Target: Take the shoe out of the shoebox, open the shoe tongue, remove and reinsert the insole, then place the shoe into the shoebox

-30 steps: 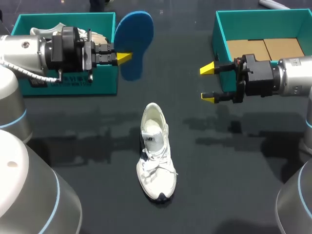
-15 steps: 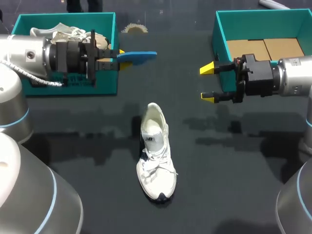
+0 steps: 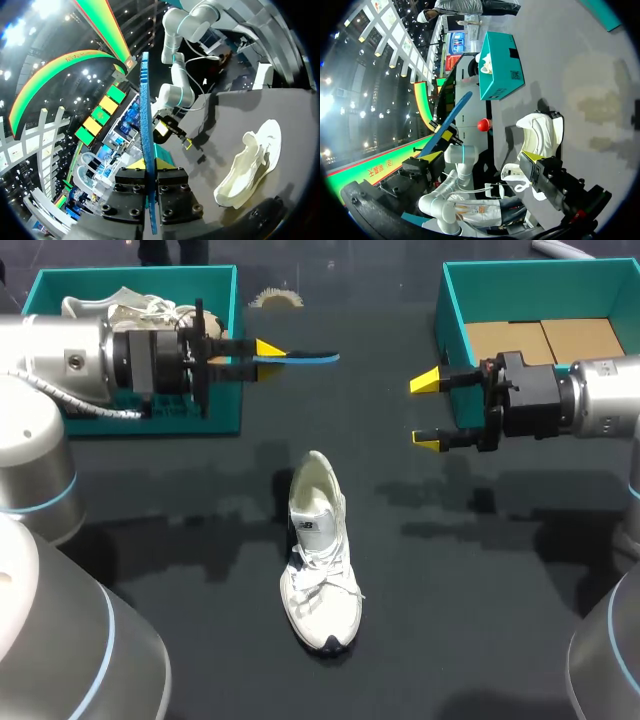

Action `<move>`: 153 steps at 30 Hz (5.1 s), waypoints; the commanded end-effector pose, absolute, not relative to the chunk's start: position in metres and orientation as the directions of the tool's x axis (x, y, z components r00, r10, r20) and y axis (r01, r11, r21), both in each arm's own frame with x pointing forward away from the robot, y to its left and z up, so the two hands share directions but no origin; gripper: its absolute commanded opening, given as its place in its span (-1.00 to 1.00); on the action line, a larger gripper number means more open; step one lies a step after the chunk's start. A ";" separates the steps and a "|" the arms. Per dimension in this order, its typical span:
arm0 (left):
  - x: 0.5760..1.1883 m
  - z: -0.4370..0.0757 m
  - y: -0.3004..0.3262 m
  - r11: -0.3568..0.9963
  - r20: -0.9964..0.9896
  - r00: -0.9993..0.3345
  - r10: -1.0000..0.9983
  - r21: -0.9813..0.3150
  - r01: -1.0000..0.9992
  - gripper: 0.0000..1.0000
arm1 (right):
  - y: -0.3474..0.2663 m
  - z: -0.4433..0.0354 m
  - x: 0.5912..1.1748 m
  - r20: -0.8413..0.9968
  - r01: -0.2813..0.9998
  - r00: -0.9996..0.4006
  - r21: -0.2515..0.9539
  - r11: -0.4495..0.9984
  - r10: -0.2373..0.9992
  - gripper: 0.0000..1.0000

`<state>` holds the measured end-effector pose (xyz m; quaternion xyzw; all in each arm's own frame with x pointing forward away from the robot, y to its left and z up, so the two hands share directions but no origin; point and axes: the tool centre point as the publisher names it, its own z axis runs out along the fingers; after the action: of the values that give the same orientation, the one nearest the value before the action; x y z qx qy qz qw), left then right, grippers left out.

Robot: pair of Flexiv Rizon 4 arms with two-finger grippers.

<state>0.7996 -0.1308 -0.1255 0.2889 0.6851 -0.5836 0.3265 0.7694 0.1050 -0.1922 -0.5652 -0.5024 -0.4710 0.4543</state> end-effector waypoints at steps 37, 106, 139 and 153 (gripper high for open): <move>0.820 -0.173 -0.159 0.070 -0.980 0.047 0.193 0.062 0.996 -1.00 | 0.141 -0.182 0.759 0.987 1.000 0.018 -0.014 -0.021 0.158 1.00; 0.820 -0.180 -0.205 0.011 -0.983 0.102 0.151 0.105 0.994 -1.00 | 0.199 -0.177 0.763 0.990 0.978 -0.142 0.139 0.153 0.008 -0.46; 0.804 -0.175 -0.171 0.031 -0.991 -0.009 0.131 -0.005 1.000 1.00 | 0.187 -0.179 0.767 0.984 0.979 -0.178 0.176 0.099 0.006 -1.00; 0.778 -0.169 -0.138 -0.019 -0.937 -0.049 0.346 -0.059 0.998 1.00 | 0.181 -0.181 0.769 0.979 0.975 -0.203 0.202 0.093 -0.003 -1.00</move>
<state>0.7787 -0.1441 -0.1732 0.5667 0.5823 -0.4314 0.3920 0.7696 0.1801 -0.1814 -0.4235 -0.5718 -0.5242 0.4678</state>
